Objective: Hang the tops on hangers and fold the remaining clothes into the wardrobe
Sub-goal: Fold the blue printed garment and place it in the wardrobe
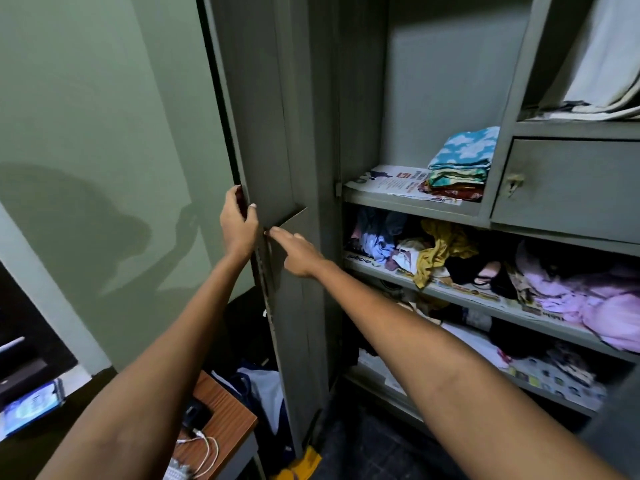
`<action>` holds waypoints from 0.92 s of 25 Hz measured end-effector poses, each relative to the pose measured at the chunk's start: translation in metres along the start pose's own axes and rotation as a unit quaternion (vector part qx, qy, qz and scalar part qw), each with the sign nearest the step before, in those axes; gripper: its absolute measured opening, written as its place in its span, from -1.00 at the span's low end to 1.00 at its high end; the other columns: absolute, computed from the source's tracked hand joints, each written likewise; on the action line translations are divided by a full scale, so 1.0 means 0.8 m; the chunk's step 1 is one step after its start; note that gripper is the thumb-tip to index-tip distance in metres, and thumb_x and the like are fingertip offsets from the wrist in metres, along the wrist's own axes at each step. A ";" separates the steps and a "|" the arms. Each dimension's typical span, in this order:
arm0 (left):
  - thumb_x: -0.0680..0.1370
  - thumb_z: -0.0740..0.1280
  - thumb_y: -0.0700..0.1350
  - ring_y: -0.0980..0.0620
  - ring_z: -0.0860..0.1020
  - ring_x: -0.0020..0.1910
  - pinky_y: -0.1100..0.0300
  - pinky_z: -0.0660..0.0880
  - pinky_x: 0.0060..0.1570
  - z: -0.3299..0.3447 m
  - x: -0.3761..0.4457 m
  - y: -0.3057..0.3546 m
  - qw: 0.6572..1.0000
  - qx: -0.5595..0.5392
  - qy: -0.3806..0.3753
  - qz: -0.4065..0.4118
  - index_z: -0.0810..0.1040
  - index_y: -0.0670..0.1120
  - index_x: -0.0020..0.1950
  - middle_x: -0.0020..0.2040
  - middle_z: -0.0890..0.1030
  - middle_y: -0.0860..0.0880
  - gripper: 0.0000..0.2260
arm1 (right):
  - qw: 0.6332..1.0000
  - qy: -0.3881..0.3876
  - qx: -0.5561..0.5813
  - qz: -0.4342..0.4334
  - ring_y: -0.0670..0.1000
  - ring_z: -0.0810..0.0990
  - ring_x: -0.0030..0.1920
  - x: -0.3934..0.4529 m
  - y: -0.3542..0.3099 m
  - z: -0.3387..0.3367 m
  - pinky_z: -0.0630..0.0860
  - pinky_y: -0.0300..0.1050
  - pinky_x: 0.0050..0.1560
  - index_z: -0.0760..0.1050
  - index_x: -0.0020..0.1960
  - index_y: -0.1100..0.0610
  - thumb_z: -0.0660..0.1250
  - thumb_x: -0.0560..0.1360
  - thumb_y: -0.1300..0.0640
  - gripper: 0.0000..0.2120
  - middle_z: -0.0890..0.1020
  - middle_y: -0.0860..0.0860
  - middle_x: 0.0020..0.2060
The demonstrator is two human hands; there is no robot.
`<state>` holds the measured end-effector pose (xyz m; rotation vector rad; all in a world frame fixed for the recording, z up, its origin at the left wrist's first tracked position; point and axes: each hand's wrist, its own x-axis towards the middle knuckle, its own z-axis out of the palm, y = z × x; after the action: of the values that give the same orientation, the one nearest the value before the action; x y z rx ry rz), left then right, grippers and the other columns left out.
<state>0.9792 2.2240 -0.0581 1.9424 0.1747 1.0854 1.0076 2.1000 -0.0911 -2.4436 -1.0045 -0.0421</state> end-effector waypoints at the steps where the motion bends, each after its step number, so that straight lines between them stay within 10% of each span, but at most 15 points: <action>1: 0.54 0.25 -0.26 -0.08 0.45 0.27 0.24 0.32 0.27 0.008 -0.006 0.002 1.000 0.006 0.011 0.025 0.38 -0.25 0.33 0.26 0.49 -0.18 -0.65 | 1.000 0.009 0.023 -0.002 0.12 0.17 0.46 -0.010 0.013 0.001 0.18 -0.03 0.42 0.09 0.52 0.07 0.06 0.43 0.48 -0.28 0.11 -0.02 0.52; 9: 0.52 0.28 -0.22 0.06 0.35 0.30 0.30 0.23 0.36 0.109 -0.070 0.051 0.977 -0.056 0.058 0.196 0.43 -0.28 0.26 0.29 0.44 -0.21 -0.68 | 0.964 0.150 0.209 0.069 0.02 0.19 0.46 -0.096 0.090 -0.018 0.06 -0.36 0.37 0.20 0.47 0.22 0.24 0.46 0.43 -0.40 0.25 0.10 0.46; 17: 0.54 0.27 -0.15 -0.05 0.16 0.48 0.08 0.07 0.42 0.225 -0.113 0.126 0.959 -0.022 -0.092 0.268 0.38 -0.18 0.37 0.48 0.25 -0.13 -0.60 | 0.882 0.323 0.297 0.171 0.06 0.55 0.12 -0.166 0.174 -0.047 0.49 -0.09 0.16 0.45 0.20 0.22 0.33 0.44 0.37 -0.66 0.58 0.12 0.09; 23: 0.52 0.17 -0.38 0.10 -0.11 0.49 0.34 -0.08 0.43 0.318 -0.122 0.166 0.930 -0.056 -0.209 0.296 0.14 -0.13 0.52 0.55 -0.02 -0.10 -0.42 | 0.800 0.350 0.422 0.243 -0.01 0.48 0.06 -0.190 0.268 -0.101 0.47 -0.39 -0.13 0.38 0.29 0.35 0.11 0.50 0.52 -0.62 0.50 0.15 0.08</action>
<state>1.0728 1.9367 -0.0783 2.1235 -0.7351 0.9815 1.0525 1.8338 -0.1446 -1.5468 0.0073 -0.2445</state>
